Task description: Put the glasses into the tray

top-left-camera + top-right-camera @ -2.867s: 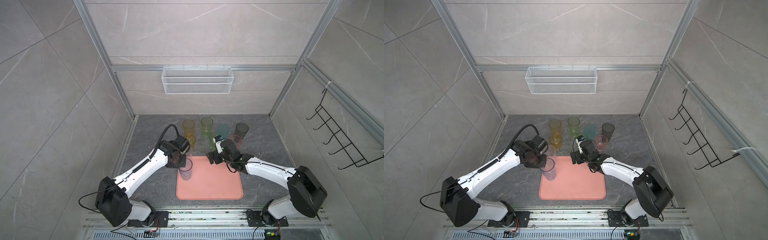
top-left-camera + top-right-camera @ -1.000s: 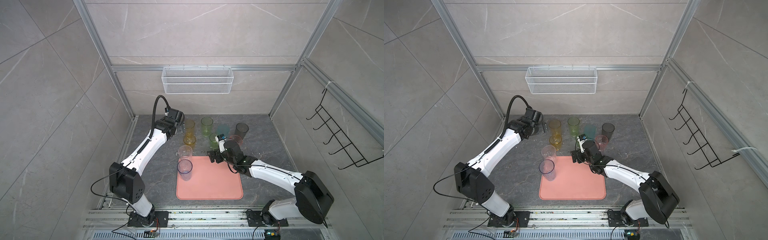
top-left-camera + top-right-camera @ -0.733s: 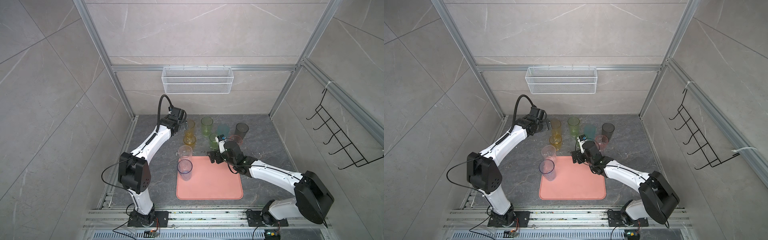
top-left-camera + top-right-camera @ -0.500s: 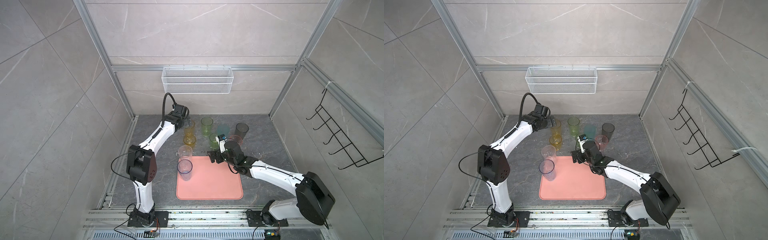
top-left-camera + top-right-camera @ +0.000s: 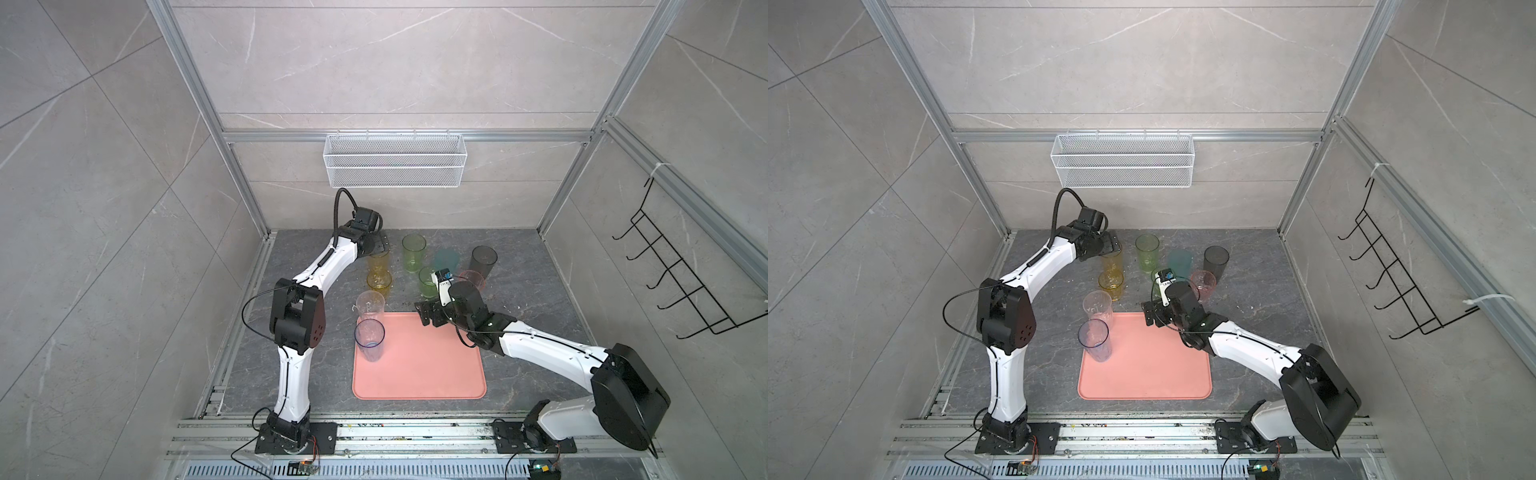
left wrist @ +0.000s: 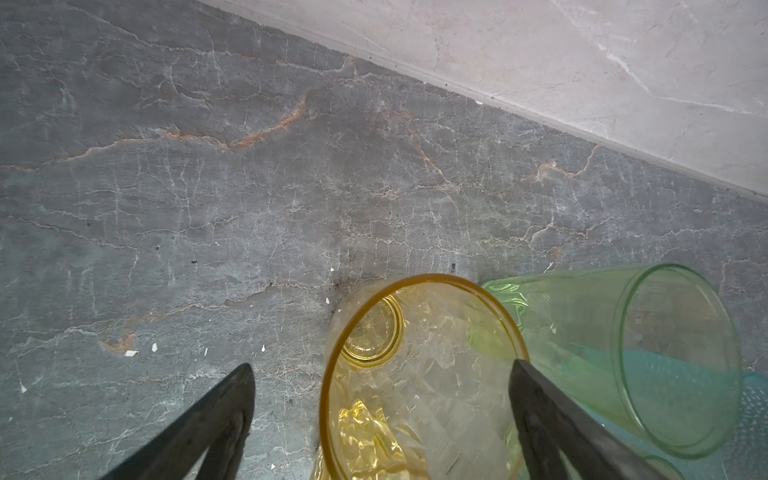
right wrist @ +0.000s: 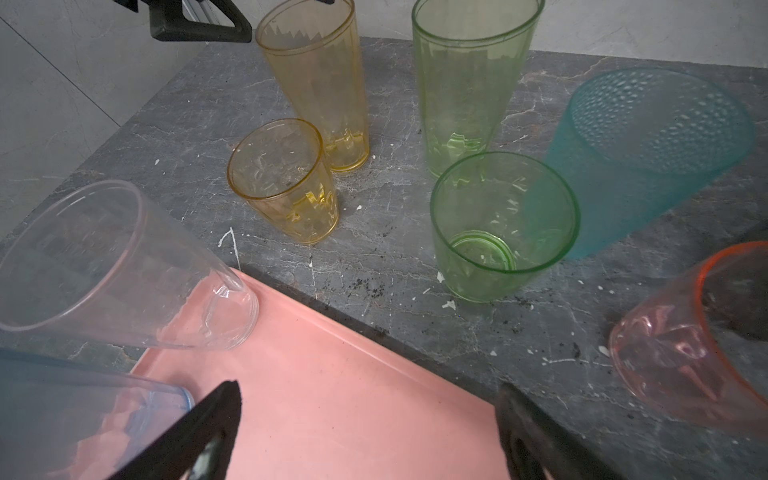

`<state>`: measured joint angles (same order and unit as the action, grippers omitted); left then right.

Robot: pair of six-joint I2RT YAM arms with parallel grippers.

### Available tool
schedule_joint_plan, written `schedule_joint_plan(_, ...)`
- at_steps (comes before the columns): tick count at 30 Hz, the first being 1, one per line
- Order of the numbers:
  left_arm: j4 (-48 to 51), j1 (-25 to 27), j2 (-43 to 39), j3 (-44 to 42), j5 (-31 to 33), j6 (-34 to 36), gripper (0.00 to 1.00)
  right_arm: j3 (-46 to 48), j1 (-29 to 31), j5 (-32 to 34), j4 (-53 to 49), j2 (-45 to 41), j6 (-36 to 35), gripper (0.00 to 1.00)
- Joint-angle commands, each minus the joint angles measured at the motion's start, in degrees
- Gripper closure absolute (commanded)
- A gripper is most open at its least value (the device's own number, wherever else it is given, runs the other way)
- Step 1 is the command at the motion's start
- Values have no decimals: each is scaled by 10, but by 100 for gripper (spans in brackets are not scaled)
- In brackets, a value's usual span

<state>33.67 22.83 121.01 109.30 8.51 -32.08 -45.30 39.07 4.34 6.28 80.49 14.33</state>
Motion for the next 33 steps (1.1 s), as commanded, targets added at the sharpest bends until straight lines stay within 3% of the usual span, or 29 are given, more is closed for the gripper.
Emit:
schedule_joint_plan(1, 8, -6, 8, 21, -11, -12, 9, 3, 4, 6, 2, -4, 5, 3)
schedule_joint_plan(13, 5, -16, 20, 21, -45, -19, 35, -2, 4, 3, 0, 5, 7, 3)
schedule_joint_plan(33, 4, -22, 24, 27, -61, -11, 66, -8, 4, 4, -6, 13, 6, 3)
